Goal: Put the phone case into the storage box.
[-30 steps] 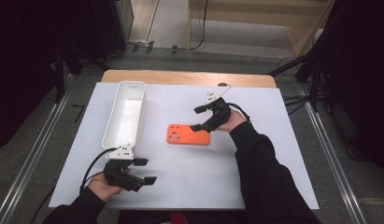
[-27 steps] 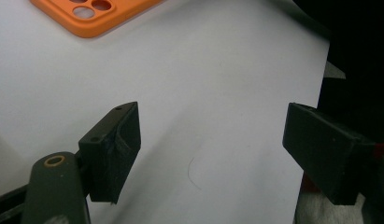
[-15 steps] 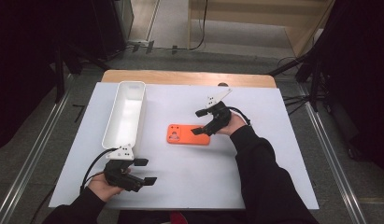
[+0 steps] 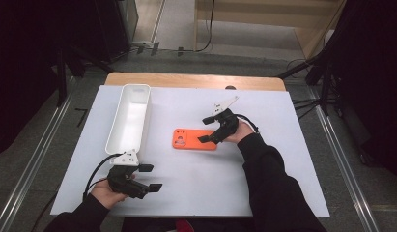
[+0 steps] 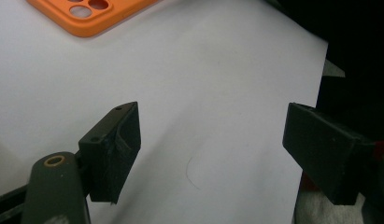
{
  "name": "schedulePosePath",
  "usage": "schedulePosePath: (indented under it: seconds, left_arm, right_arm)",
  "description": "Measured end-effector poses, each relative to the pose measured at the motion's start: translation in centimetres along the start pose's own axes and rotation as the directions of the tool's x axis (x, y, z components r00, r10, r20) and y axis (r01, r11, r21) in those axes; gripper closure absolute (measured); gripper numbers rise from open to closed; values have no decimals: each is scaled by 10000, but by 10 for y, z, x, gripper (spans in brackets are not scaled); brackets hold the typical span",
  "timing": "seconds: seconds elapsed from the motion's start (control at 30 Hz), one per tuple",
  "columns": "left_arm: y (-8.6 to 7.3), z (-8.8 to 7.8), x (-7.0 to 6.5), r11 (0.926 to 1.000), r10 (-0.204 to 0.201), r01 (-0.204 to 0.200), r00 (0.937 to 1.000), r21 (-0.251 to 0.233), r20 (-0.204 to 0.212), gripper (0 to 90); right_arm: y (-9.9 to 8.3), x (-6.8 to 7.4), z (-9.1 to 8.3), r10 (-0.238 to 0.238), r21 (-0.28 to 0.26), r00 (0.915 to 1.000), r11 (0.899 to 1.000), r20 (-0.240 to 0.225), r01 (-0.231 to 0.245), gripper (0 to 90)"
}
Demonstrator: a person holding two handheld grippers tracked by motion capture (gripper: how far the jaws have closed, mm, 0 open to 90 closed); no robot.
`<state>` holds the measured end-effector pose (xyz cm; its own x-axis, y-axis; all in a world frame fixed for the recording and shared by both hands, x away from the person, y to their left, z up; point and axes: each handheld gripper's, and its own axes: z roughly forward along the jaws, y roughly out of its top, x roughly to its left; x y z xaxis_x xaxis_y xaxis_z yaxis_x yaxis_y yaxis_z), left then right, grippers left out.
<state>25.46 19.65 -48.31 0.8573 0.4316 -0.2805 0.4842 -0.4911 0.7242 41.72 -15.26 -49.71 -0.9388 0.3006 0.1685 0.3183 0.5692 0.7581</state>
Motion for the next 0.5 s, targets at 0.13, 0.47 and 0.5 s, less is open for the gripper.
schedulePosePath:
  seconds: [0.13, 0.47, 0.5]
  left_arm:
    - [0, 0, -1, 10000, -7, 7, 10000, -46, 27, 196]
    - [0, 0, -1, 10000, 28, -28, 10000, -3, 50, 196]
    - [0, 0, -1, 10000, 50, -50, 10000, 27, 39, 196]
  right_arm:
    - [-4, 1, 4, 59, 36, 9999, 10000, -127, -59, 99]
    - [-10, 1, 10, 68, 54, 9998, 10000, -176, -68, 99]
    - [-11, 1, 10, 85, 92, 9998, 9999, -163, -83, 99]
